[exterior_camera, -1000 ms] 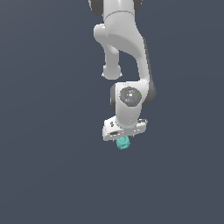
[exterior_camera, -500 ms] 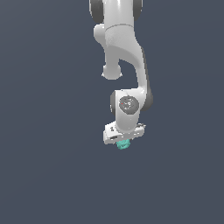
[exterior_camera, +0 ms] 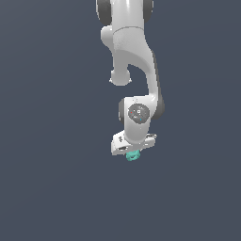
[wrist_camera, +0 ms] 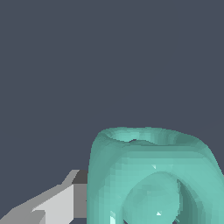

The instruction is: Pick up the object and move it to a goal position.

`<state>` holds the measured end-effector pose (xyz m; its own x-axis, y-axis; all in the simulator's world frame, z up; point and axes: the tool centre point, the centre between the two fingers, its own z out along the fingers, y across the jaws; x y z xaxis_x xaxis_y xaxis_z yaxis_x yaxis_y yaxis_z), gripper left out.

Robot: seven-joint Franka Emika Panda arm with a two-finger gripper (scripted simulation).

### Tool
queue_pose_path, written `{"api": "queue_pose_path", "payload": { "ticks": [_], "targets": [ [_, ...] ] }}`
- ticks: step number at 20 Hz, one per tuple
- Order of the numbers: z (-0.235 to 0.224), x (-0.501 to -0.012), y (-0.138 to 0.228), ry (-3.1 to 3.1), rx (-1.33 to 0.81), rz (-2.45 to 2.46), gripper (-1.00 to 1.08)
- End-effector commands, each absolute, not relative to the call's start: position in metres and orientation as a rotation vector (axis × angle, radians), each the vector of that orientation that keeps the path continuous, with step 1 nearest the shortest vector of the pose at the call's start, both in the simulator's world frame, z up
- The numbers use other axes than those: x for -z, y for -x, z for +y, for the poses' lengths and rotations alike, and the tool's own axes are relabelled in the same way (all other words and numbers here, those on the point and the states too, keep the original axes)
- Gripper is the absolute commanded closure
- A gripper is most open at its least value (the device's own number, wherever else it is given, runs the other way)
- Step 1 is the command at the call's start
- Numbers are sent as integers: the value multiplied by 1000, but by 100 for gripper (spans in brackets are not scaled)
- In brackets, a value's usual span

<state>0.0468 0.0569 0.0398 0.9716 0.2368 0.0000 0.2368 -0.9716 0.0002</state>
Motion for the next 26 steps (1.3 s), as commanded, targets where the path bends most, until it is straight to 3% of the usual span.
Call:
{"api": "queue_pose_path", "payload": {
  "ticks": [1, 12, 26],
  "targets": [
    [57, -40, -47, -3119, 0, 375, 108],
    [75, -68, -55, -3119, 0, 375, 108],
    [139, -175, -89, -3119, 0, 375, 108]
  ]
}}
